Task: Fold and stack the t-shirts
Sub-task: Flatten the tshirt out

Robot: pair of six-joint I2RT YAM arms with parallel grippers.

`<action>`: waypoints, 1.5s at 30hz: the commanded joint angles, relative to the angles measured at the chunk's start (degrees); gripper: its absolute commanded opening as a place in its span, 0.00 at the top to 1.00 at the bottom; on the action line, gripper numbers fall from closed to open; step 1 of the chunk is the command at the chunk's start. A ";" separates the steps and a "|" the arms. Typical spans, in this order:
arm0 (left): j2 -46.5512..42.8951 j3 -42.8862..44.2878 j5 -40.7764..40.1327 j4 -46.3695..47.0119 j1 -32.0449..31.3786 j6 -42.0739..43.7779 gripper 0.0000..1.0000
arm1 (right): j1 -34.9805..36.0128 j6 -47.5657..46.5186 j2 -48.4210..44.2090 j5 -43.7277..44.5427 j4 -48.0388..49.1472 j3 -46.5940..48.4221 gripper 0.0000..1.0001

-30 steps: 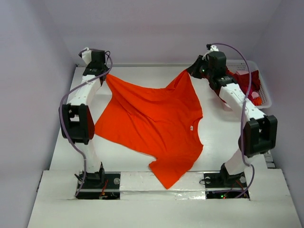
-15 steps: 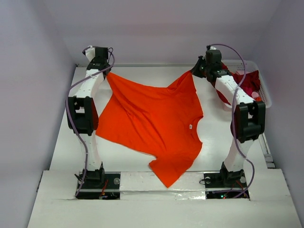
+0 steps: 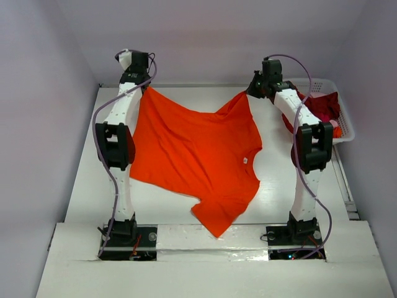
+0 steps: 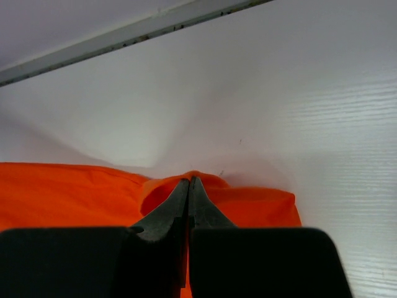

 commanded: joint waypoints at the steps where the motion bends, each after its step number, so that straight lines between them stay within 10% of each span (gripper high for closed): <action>1: 1.68 2.56 -1.90 -2.07 0.33 1.09 1.00 | -0.92 -1.28 1.13 1.54 -3.79 7.28 1.00; 10: 2.83 2.66 -4.45 -3.56 0.33 0.39 1.00 | -1.98 -1.36 5.79 1.28 -7.14 15.37 1.00; 45: -0.86 -7.98 -3.93 -5.85 4.11 -3.65 1.00 | -2.51 -0.75 -9.50 -2.41 -3.71 -8.53 1.00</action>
